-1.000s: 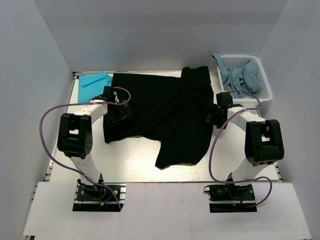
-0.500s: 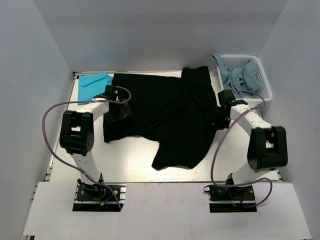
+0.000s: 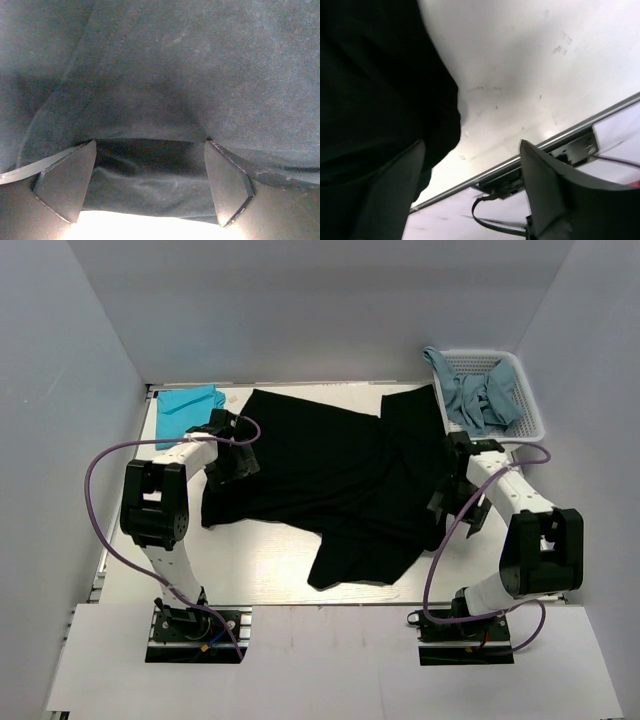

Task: Fold and stack the t-shirts
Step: Flatten out the tshirt

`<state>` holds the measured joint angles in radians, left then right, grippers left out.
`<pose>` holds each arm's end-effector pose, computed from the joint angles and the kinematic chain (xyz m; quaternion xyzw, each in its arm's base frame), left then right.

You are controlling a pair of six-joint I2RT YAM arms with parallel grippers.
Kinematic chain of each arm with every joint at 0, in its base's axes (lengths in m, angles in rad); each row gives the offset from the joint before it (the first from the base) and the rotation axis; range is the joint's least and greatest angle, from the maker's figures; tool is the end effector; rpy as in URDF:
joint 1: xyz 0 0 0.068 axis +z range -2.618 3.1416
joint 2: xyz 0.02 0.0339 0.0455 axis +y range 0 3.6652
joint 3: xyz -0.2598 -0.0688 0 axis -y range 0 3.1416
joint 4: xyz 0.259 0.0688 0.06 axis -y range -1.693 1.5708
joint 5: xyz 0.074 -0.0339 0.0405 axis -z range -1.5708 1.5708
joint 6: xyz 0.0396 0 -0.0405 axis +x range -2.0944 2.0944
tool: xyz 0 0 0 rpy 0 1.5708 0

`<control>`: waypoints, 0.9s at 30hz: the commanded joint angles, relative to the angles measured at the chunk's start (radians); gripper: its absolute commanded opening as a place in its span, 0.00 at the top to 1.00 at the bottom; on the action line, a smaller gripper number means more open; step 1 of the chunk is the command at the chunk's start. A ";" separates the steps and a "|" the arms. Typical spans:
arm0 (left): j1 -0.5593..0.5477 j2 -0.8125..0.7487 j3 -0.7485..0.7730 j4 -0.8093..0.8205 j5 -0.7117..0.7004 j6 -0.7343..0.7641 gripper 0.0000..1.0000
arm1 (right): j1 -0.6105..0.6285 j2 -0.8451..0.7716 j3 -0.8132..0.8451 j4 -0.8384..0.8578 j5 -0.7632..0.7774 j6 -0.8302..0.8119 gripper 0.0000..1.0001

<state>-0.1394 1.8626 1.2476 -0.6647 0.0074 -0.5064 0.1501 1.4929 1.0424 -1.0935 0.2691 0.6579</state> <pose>0.3698 -0.0522 0.1531 -0.1800 0.9729 -0.0495 0.1364 0.2607 0.0288 0.2016 0.2506 0.9587 -0.1181 0.0649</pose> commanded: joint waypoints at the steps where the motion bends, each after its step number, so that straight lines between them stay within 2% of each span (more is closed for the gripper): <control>1: 0.008 -0.006 0.081 -0.064 -0.029 0.029 0.01 | -0.006 -0.039 0.129 -0.011 0.051 -0.027 0.16; 5: 0.008 -0.026 0.180 -0.078 -0.029 0.064 0.01 | -0.004 -0.030 0.258 0.107 0.019 -0.101 0.16; 8: 0.008 -0.026 0.240 -0.056 -0.009 0.088 0.01 | -0.007 -0.005 0.239 0.217 0.004 -0.156 0.17; 9: 0.008 -0.013 0.252 -0.043 -0.009 0.088 0.01 | -0.007 0.004 0.229 0.289 0.005 -0.153 0.21; 11: 0.008 0.021 0.300 0.000 0.026 0.100 0.01 | -0.006 0.055 0.214 0.323 -0.013 -0.161 0.23; 13: 0.008 0.102 0.366 0.034 0.093 0.120 0.01 | -0.001 0.114 0.212 0.386 -0.068 -0.191 0.24; 16: -0.005 0.205 0.479 0.051 0.115 0.132 0.01 | 0.002 0.176 0.214 0.479 -0.140 -0.213 0.24; 17: -0.005 0.281 0.518 0.051 0.138 0.132 0.01 | 0.005 0.191 0.211 0.519 -0.137 -0.211 0.24; 20: -0.005 0.378 0.662 0.017 0.152 0.123 0.01 | 0.011 0.292 0.276 0.524 -0.074 -0.233 0.26; 22: -0.005 0.415 0.678 0.043 0.163 0.114 0.01 | 0.016 0.369 0.313 0.537 -0.070 -0.254 0.26; 27: 0.009 0.438 0.589 0.086 0.095 0.095 0.01 | 0.061 0.509 0.419 0.544 -0.044 -0.276 0.26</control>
<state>-0.1398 2.3093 1.8824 -0.5743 0.1261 -0.4004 0.1783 1.9678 1.3895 -0.5903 0.1932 0.4152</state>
